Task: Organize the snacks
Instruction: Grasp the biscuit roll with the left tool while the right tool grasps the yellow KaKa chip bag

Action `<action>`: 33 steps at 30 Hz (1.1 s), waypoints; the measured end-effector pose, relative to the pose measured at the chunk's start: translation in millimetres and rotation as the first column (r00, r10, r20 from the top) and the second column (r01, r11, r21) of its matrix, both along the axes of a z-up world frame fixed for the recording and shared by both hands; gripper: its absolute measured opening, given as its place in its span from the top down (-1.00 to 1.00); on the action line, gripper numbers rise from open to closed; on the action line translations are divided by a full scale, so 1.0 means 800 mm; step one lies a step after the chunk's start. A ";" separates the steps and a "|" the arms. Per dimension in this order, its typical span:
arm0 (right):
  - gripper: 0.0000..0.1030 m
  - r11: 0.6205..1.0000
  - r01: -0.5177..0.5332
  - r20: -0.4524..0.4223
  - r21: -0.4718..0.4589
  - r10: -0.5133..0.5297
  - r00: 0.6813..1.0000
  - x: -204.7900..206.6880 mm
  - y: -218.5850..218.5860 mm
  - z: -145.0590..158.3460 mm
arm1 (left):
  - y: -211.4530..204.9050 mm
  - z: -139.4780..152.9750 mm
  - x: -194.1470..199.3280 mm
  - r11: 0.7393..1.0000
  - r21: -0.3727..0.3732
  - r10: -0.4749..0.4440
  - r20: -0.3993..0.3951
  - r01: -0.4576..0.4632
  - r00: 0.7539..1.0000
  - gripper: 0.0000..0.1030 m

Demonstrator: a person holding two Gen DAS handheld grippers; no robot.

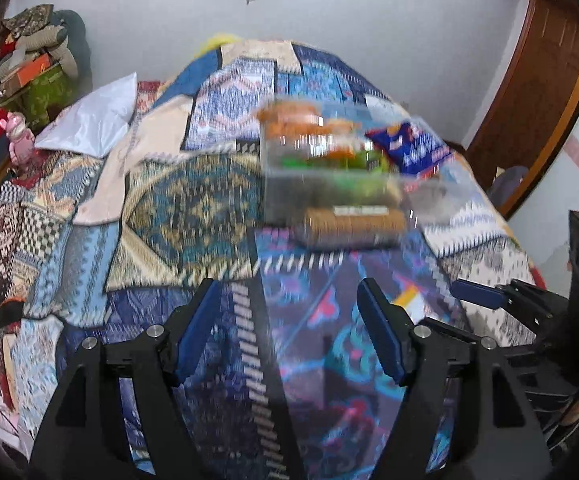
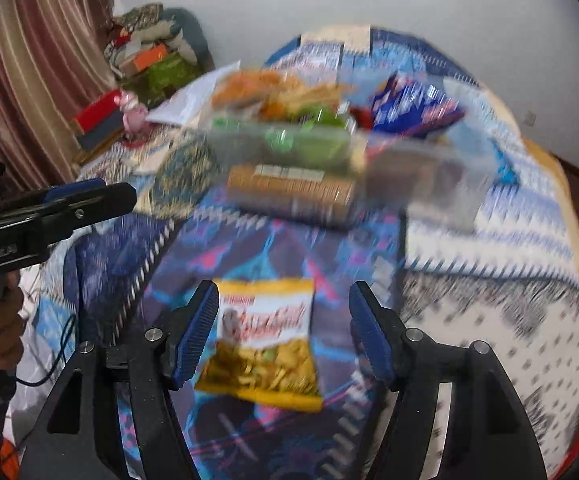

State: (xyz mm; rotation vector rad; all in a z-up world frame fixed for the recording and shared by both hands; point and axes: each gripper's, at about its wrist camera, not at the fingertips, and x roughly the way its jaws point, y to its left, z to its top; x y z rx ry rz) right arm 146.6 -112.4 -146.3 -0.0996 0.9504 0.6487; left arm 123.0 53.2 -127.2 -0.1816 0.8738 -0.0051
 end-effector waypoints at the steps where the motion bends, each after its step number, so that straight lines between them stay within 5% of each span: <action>1: -0.25 1.000 -0.004 -0.022 -0.002 0.004 1.000 0.000 0.004 -0.009 | -0.001 -0.004 -0.001 1.000 0.001 -0.003 -0.007 0.003 1.000 -0.37; 5: -0.25 0.999 -0.033 -0.071 -0.013 0.032 0.997 -0.004 0.016 -0.031 | -0.009 -0.020 0.001 1.000 0.012 -0.023 -0.038 0.023 0.999 -0.37; 14: -0.01 1.000 -0.011 -0.018 0.003 0.011 1.000 -0.006 -0.010 -0.028 | -0.040 -0.027 0.057 0.993 0.019 -0.112 -0.046 0.113 0.993 -0.37; 25: -0.01 0.994 0.105 -0.004 0.010 -0.105 0.994 0.028 -0.064 -0.024 | -0.085 -0.043 0.148 0.962 0.143 -0.228 -0.055 0.233 0.972 -0.42; 33: -0.01 0.991 0.123 -0.014 0.043 -0.123 0.992 0.039 -0.071 -0.026 | -0.090 -0.057 0.167 0.935 0.092 -0.331 -0.127 0.343 0.935 -0.64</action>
